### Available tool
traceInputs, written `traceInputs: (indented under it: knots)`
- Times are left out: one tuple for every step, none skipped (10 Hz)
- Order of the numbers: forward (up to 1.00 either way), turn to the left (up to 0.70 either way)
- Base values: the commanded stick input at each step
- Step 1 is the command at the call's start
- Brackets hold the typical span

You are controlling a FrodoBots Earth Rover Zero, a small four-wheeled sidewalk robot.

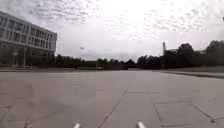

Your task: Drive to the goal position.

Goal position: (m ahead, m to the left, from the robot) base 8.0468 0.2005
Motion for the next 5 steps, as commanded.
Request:
traceInputs:
  knots:
    - [0.7,0.0]
    - [0.7,0.0]
    - [0.7,0.0]
    - [0.7,0.0]
    - [0.7,0.0]
